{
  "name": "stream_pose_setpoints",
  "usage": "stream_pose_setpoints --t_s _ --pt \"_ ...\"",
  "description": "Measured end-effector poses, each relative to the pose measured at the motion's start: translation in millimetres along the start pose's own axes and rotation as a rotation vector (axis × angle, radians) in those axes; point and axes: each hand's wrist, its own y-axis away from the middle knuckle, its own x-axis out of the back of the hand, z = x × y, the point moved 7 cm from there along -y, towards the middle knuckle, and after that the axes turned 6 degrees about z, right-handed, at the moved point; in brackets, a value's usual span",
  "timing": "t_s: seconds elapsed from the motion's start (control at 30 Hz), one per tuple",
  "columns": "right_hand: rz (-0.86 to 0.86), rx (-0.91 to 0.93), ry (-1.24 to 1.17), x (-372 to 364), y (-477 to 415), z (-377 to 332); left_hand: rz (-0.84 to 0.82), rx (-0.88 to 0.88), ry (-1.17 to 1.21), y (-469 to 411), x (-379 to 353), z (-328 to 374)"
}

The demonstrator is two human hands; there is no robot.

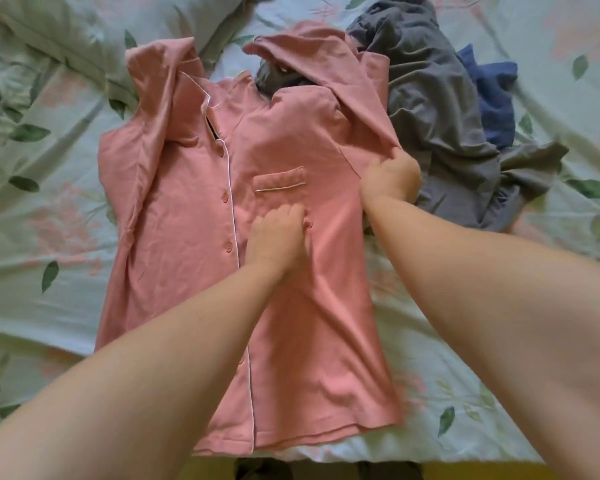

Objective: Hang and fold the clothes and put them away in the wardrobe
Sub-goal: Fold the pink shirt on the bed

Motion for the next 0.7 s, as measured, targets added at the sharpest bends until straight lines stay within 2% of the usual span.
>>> stream_pose_setpoints --t_s 0.1,0.27,0.33,0.5,0.6,0.7 --pt "-0.008 -0.244 -0.183 1.6 2.1 25.9 0.042 0.15 0.368 -36.4 10.9 19.5" --pt "-0.073 -0.32 -0.359 -9.5 0.1 30.6 0.077 0.498 0.888 -100.8 14.0 37.1" --pt "-0.185 -0.252 -0.369 -16.0 -5.5 28.6 0.064 0.592 1.093 -124.4 14.7 40.6" --pt "-0.473 0.071 0.038 -21.6 -11.7 29.7 0.097 0.719 1.326 -163.1 30.8 36.9" --pt "-0.56 0.142 0.182 -23.0 -11.7 36.8 0.2 0.835 1.422 -169.1 36.2 30.0" --pt "-0.575 0.142 0.118 -21.0 -13.1 34.4 0.145 0.888 1.472 -174.1 30.9 33.6"
